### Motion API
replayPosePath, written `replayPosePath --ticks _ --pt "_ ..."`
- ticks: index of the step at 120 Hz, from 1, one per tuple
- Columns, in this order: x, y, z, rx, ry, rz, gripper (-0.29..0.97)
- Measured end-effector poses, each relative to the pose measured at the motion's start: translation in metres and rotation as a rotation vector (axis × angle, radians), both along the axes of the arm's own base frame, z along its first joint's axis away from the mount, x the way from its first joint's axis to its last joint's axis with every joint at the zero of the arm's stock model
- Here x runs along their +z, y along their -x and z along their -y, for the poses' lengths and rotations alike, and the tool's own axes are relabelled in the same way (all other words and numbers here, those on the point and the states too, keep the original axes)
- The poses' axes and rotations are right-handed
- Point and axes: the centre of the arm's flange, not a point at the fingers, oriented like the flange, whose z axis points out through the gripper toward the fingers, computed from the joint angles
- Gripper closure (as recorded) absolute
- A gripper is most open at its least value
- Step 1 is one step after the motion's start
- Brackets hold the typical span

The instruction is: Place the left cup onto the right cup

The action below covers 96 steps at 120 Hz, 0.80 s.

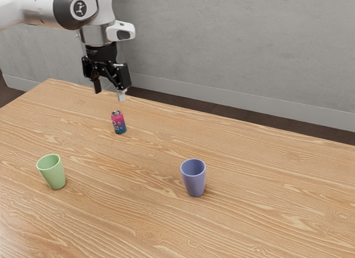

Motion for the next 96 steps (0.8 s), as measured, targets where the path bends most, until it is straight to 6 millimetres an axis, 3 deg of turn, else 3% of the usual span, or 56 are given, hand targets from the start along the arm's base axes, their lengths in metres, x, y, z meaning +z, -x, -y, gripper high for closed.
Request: replayPosePath --ticks 25,42,71,96 --pt "-0.007 0.001 0.006 -0.01 0.008 -0.012 0.0" --pt "-0.029 0.001 0.003 0.001 0.025 -0.041 0.0" --pt "-0.073 0.006 -0.03 0.076 0.042 -0.081 0.06" --pt "-0.101 0.026 -0.061 0.148 0.049 -0.072 0.15"
